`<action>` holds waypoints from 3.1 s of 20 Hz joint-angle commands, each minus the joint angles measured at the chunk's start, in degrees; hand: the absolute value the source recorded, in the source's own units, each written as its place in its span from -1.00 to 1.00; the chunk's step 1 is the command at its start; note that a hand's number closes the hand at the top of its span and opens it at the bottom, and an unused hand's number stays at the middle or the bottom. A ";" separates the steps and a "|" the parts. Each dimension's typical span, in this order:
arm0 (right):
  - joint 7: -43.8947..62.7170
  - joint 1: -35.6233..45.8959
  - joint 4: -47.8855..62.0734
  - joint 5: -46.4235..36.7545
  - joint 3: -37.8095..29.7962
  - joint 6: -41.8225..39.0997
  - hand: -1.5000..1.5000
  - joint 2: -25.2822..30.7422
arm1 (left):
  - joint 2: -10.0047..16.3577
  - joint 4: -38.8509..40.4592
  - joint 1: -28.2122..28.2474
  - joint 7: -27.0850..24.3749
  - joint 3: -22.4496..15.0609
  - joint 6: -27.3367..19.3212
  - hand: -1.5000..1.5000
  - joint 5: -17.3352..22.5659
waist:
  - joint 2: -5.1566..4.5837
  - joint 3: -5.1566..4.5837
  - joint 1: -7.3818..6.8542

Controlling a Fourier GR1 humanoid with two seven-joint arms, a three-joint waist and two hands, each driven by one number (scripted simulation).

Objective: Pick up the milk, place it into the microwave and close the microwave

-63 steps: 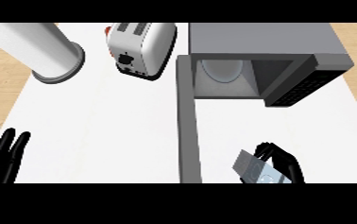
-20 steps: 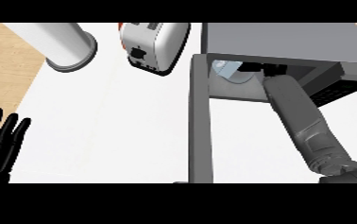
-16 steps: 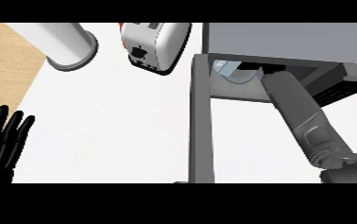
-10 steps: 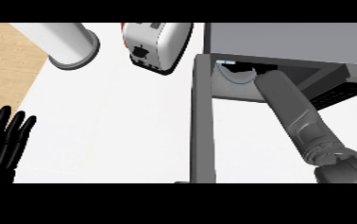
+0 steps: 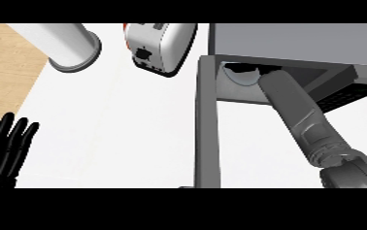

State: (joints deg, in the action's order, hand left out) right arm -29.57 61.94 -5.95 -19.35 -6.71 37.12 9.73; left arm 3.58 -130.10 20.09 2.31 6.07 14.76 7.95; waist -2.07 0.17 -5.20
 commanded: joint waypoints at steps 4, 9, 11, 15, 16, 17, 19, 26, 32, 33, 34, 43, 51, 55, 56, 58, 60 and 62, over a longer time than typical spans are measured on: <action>-0.76 0.28 -0.96 1.65 -2.24 1.38 -1.00 0.92 | -0.34 -0.95 1.67 -0.28 0.01 0.59 -1.00 -0.08 | 0.53 -0.05 0.80; -3.68 -1.18 -2.05 2.84 -3.84 1.88 -1.00 2.31 | -1.38 -1.82 3.69 -0.96 -1.81 0.89 -1.00 -1.81 | 0.61 -0.04 0.97; -4.66 -1.26 -2.53 3.34 -4.53 1.93 -1.00 2.97 | -2.53 -1.36 1.47 0.63 -3.82 -1.06 -1.00 -4.60 | 0.46 0.01 1.48; -6.23 -1.68 -2.84 4.16 -5.72 -0.52 -1.00 6.40 | -0.89 -2.69 1.89 0.62 -0.84 0.26 -1.00 -1.37 | 0.29 0.01 1.09; -7.77 -3.33 -3.30 4.12 -5.74 1.19 -1.00 5.38 | -1.69 -4.39 3.40 3.05 -2.72 -0.17 -1.00 -1.89 | 0.73 0.00 1.85; -6.53 -2.43 -2.88 4.43 -6.11 0.71 -1.00 5.18 | -1.99 -0.84 3.61 -0.96 -2.30 0.71 -1.00 -3.10 | 0.79 -0.06 1.84; -6.83 -1.98 -2.76 4.80 -6.58 -1.95 -1.00 6.68 | -2.77 -4.46 5.50 -0.25 -3.87 0.72 -1.00 -3.29 | 0.84 -0.02 1.55; -10.27 -4.39 -4.04 8.28 -9.42 -12.76 -1.00 6.82 | -3.39 -2.75 6.69 -3.20 -4.04 0.79 -1.00 -4.91 | 1.24 -0.07 2.73; -13.71 -8.93 -5.68 10.77 -11.35 -17.67 -1.00 5.99 | -3.56 -4.87 8.72 -2.07 -6.36 -0.60 -1.00 -4.70 | 1.63 -0.10 3.39; -11.29 -8.64 -5.75 9.75 -10.05 -17.87 -1.00 5.47 | -3.57 -1.63 6.78 -2.95 -6.58 -0.75 -1.00 -5.37 | 1.83 -0.14 4.13; -11.93 -9.62 -6.52 10.16 -10.25 -18.27 -1.00 5.11 | -3.57 -2.24 8.11 -2.88 -6.17 -0.15 -1.00 -4.53 | 1.94 -0.15 4.27; -13.98 -18.52 -9.67 11.86 -9.86 -26.49 -1.00 2.96 | -3.57 -7.53 8.96 1.03 -7.80 -2.16 -1.00 -4.91 | 2.46 -0.15 5.60; -14.42 -25.57 -13.77 13.82 -9.28 -30.57 -1.00 -1.62 | -3.57 -3.95 4.91 0.93 -8.74 -3.56 -1.00 -7.23 | 2.33 -0.17 5.98; -17.47 -31.96 -16.58 15.66 -9.42 -34.17 -1.00 -3.65 | -3.26 -3.01 6.13 0.34 -11.11 -0.83 -1.00 -6.32 | 2.39 -0.18 6.13; -19.40 -33.76 -16.62 15.40 -9.02 -33.56 -1.00 -4.74 | -2.26 0.10 6.05 -2.20 -9.86 1.24 -1.00 -4.48 | 2.25 -0.19 5.67; -19.44 -37.40 -19.85 16.07 -8.50 -33.56 -1.00 -6.05 | -1.99 -1.04 6.48 -1.10 -11.45 2.07 -1.00 -4.61 | 2.37 -0.21 5.76; -19.57 -40.45 -23.47 16.04 -6.92 -38.24 -1.00 -4.96 | -0.99 -0.32 5.10 -0.08 -12.93 3.85 -1.00 -3.35 | 2.47 -0.25 6.30; -20.63 -42.14 -23.77 17.43 -6.95 -41.89 -1.00 -6.21 | 0.30 -2.09 4.88 2.58 -14.43 5.53 -1.00 -2.10 | 2.33 -0.20 5.96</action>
State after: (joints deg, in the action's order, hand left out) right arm -48.84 24.59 -27.01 -3.49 -14.16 0.65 3.75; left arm 1.93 -132.00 26.06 2.79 -7.00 17.34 3.53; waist 0.44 -0.10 0.69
